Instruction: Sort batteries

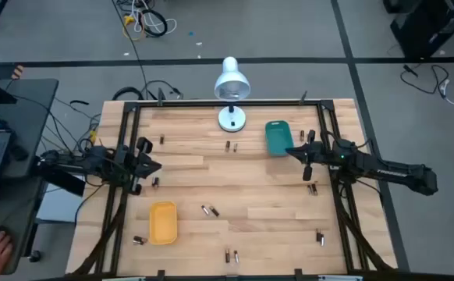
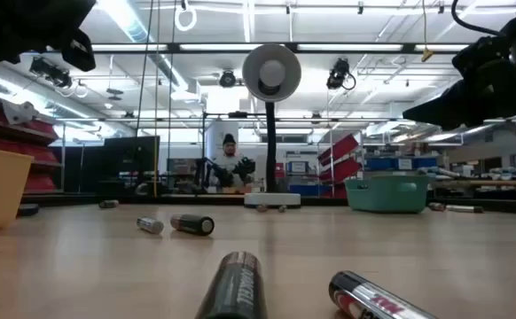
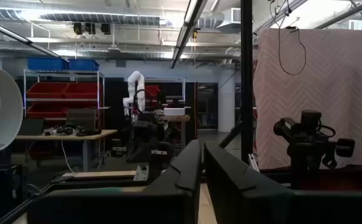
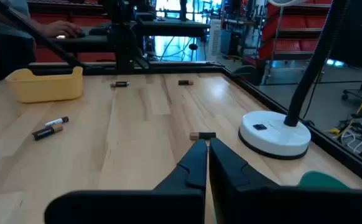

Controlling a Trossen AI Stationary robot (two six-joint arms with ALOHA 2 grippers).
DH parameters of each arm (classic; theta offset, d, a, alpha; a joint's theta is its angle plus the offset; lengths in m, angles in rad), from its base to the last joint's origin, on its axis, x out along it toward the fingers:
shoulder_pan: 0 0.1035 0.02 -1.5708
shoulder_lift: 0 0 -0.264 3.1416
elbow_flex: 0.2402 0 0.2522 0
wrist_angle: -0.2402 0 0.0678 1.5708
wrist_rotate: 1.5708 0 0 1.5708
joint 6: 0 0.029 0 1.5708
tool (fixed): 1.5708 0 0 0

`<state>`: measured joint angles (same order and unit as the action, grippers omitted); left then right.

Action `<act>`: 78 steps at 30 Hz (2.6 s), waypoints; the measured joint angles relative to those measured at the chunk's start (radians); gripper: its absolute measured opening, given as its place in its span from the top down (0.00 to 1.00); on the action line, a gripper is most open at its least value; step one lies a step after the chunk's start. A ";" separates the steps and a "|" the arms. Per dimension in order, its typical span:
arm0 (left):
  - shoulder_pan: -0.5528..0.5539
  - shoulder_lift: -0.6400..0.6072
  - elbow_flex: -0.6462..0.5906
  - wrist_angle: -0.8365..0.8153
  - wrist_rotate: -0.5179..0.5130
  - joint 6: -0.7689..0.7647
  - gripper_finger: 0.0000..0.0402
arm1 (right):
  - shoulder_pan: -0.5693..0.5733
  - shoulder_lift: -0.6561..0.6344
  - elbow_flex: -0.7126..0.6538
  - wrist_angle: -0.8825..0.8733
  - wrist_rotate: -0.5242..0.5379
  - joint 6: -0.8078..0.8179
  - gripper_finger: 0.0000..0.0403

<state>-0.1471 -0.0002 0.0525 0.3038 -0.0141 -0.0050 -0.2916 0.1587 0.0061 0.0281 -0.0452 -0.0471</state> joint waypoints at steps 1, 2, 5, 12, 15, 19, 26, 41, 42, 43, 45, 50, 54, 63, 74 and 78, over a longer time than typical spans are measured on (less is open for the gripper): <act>0.000 0.000 0.000 0.000 0.000 0.000 0.91 | 0.000 0.000 0.000 0.000 0.000 0.000 0.98; 0.000 0.000 0.000 0.000 0.000 0.000 0.91 | 0.000 0.000 0.000 0.000 0.000 0.000 0.98; 0.000 0.000 0.000 0.000 0.000 0.000 0.91 | 0.000 0.000 0.000 0.000 0.000 0.000 0.98; 0.000 0.000 0.000 0.000 0.000 0.000 0.91 | 0.000 0.000 0.000 0.000 0.000 0.000 0.98; 0.000 0.000 0.000 0.000 0.000 0.000 0.91 | 0.000 0.000 0.000 0.000 0.000 0.000 0.98; 0.000 0.000 0.000 0.000 0.000 0.000 0.91 | 0.000 0.000 0.000 0.000 0.000 0.000 0.98; 0.000 0.000 0.000 0.000 0.000 0.000 0.91 | 0.000 0.000 0.000 0.000 0.000 0.000 0.98; 0.000 0.000 0.000 0.007 -0.006 0.000 0.91 | 0.000 0.000 0.000 0.000 0.000 0.000 0.98; 0.000 0.000 0.000 0.016 -0.010 0.000 0.91 | 0.000 0.000 0.000 0.000 0.000 0.000 0.98; 0.000 0.000 0.000 0.025 -0.011 0.000 0.91 | 0.000 0.000 0.000 0.000 0.000 0.000 0.98; 0.000 0.000 0.000 0.045 -0.013 -0.008 0.91 | 0.000 0.000 0.000 0.000 0.000 0.000 0.98; 0.002 0.000 0.000 0.109 -0.017 -0.050 0.91 | 0.000 0.000 0.000 0.000 0.000 0.000 0.98; 0.002 0.000 0.000 0.168 -0.035 -0.063 0.91 | 0.000 0.000 0.000 0.000 0.000 0.000 0.98; 0.002 0.000 0.000 0.081 -0.340 -0.326 0.91 | 0.000 0.000 0.000 0.000 0.005 -0.022 0.98; 0.003 0.002 0.001 0.177 -0.652 -0.433 0.91 | -0.001 0.001 0.000 0.108 0.351 -0.031 0.98; 0.003 0.026 0.000 0.098 -0.824 -0.475 0.91 | -0.004 0.004 0.000 0.210 0.525 -0.098 0.98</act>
<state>-0.1442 0.0256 0.0527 0.4021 -0.8385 -0.4798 -0.2960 0.1624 0.0059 0.2384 0.4796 -0.1449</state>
